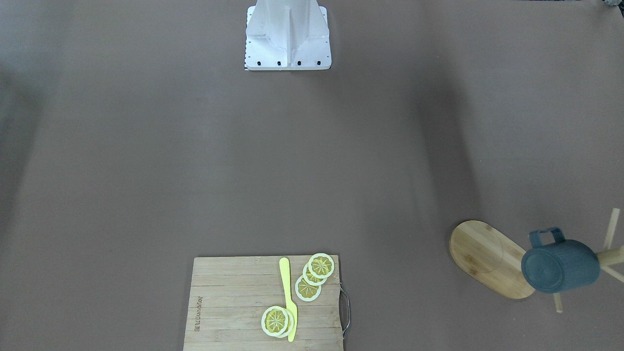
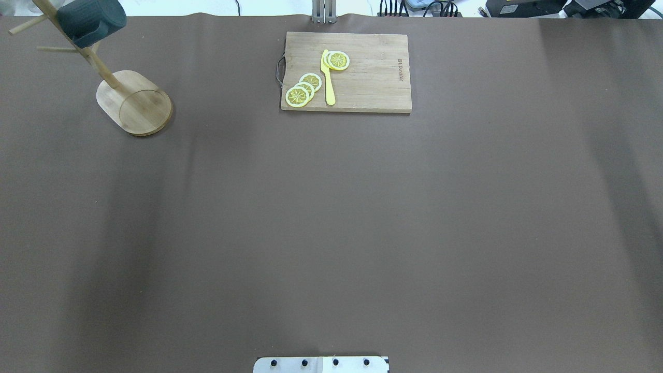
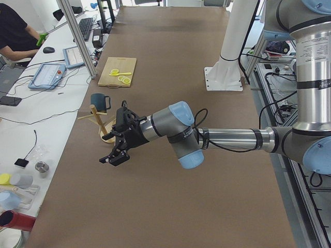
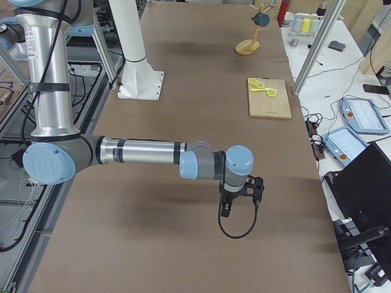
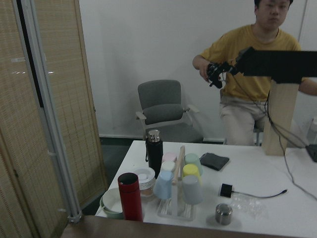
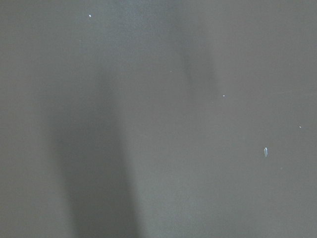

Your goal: Hang cup on storage rack

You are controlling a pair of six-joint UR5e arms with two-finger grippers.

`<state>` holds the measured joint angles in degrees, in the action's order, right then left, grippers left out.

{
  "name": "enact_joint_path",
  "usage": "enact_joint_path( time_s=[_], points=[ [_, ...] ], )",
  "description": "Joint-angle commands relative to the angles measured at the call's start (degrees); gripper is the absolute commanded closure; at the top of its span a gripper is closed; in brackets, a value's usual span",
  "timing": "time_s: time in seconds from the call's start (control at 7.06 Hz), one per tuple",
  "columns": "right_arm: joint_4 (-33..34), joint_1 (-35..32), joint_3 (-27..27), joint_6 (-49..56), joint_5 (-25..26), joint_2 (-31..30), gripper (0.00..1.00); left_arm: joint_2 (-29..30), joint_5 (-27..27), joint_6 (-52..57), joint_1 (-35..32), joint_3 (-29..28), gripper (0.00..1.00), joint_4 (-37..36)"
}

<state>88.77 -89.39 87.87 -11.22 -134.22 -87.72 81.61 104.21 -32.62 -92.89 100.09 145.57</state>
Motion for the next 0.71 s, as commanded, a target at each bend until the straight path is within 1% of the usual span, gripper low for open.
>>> enact_joint_path(
  time_s=[0.0, 0.14, 0.28, 0.42, 0.57],
  points=[
    [0.1, 0.0, 0.2, 0.0, -0.5, -0.1, 0.0, -0.2, 8.8, 11.5, -0.5, 1.4, 0.02, -16.9],
    [0.0, 0.0, 0.1, 0.1, -0.5, -0.1, 0.0, -0.1, 13.8, 11.6, -0.5, -0.6, 0.02, -22.3],
    [0.1, 0.0, -0.2, 0.0, -0.6, -0.1, 0.0, 0.0, 21.9, 12.0, -0.2, -4.1, 0.02, -25.3],
    [0.1, 0.0, -0.3, -0.3, -0.5, -0.1, 0.0, -0.1, 25.4, 13.8, 0.8, -6.8, 0.02, -25.8],
    [0.0, 0.0, -0.5, -0.2, -0.4, 0.0, 0.0, -0.6, 25.3, 14.2, 4.7, -7.9, 0.02, -26.1]
  ],
)
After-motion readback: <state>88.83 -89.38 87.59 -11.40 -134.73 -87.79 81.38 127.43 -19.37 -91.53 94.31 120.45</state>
